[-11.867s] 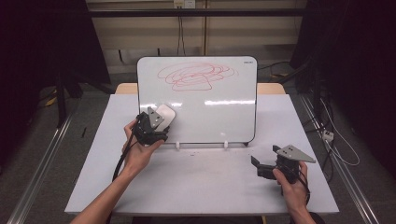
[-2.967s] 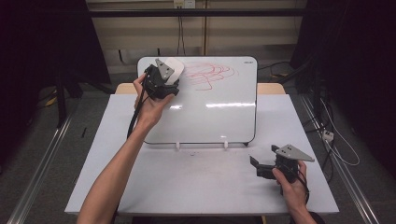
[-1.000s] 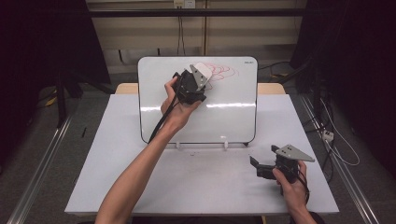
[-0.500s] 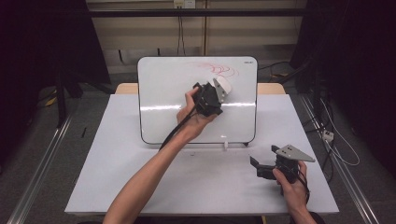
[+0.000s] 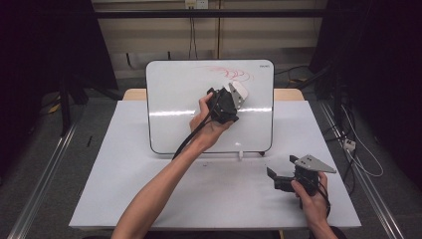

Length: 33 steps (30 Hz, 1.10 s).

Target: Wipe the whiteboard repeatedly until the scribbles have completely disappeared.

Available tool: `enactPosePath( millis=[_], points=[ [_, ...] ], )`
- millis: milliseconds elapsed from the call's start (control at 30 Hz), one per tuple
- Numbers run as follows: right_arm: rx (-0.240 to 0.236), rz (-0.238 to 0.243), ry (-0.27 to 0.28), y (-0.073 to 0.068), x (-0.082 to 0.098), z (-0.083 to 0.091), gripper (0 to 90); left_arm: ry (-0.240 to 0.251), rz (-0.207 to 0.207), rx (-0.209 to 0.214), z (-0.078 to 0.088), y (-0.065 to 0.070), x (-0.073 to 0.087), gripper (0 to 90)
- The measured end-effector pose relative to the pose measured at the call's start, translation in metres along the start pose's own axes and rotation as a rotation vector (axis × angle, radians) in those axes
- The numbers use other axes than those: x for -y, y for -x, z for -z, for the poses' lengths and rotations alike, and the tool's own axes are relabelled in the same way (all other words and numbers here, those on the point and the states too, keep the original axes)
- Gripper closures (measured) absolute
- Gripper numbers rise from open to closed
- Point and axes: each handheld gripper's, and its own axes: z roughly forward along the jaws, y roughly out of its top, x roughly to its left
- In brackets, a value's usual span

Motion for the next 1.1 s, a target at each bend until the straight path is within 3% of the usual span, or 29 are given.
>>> enactPosePath(
  millis=[167, 400, 800, 1100],
  points=[
    [0.000, -0.004, -0.005, 0.000, 0.000, 0.000, 4.9, -0.004, 0.020, -0.030, 0.004, -0.017, 0.001, 30.9],
    [-0.001, -0.004, -0.005, 0.000, 0.000, 0.000, 4.9, -0.006, 0.051, -0.038, 0.009, -0.035, 0.008, 30.9],
    [-0.002, -0.008, -0.006, 0.000, 0.000, 0.001, 4.9, -0.006, 0.050, -0.056, 0.016, -0.040, 0.018, 30.9],
    [0.001, -0.004, -0.004, 0.000, 0.000, 0.001, 4.9, 0.003, 0.112, -0.066, 0.027, -0.053, 0.043, 30.9]
  ],
)
